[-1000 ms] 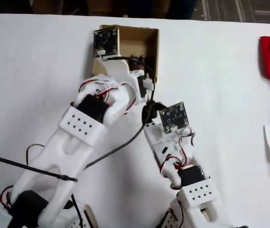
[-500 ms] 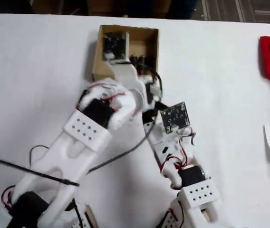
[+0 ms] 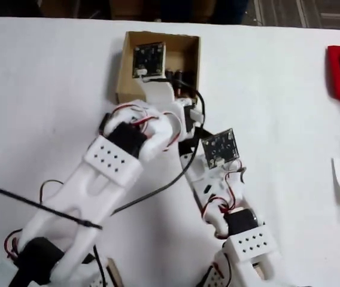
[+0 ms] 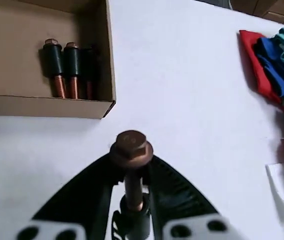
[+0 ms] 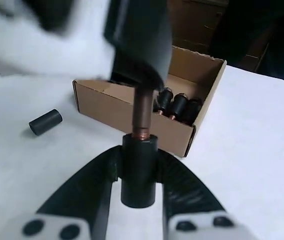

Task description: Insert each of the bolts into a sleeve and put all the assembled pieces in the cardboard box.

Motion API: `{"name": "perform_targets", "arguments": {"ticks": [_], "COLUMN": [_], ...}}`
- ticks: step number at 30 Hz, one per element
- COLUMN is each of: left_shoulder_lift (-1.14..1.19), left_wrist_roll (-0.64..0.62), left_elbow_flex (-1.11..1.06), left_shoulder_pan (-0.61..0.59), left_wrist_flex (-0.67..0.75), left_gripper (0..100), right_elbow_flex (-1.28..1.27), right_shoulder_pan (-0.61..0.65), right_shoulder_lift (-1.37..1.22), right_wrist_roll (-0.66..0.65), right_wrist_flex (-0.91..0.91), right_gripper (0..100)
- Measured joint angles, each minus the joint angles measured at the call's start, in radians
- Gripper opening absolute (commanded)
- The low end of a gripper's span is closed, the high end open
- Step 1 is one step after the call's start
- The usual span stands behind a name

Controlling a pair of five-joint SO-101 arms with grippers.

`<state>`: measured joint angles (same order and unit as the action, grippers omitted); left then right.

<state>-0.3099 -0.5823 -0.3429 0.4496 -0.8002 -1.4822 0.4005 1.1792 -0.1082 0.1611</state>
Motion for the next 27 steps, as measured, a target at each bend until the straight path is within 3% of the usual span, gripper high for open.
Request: {"name": "perform_targets", "arguments": {"ticks": [5,19,24,27], "left_shoulder_lift": [0.018,0.0,-0.1,-0.141], "left_wrist_roll": [0.043,0.044,0.052,0.138], "left_elbow_flex": [0.0,0.0,0.0,-0.054], "left_shoulder_pan": [-0.012,-0.021,-0.161,-0.285], "left_wrist_flex": [-0.054,-0.06,-0.06,-0.06], "left_gripper": [22,18,18,17], "right_elbow_flex": [0.0,0.0,0.012,0.14], "right_shoulder_pan": [-0.003,-0.009,-0.037,-0.101], "right_shoulder_lift": [0.0,0.0,0.0,-0.006], "right_wrist_roll": [0.0,-0.002,0.021,0.078], "right_wrist_flex": [0.0,0.002,0.012,0.126], "right_gripper": [2.3,2.3,2.2,2.2]}}
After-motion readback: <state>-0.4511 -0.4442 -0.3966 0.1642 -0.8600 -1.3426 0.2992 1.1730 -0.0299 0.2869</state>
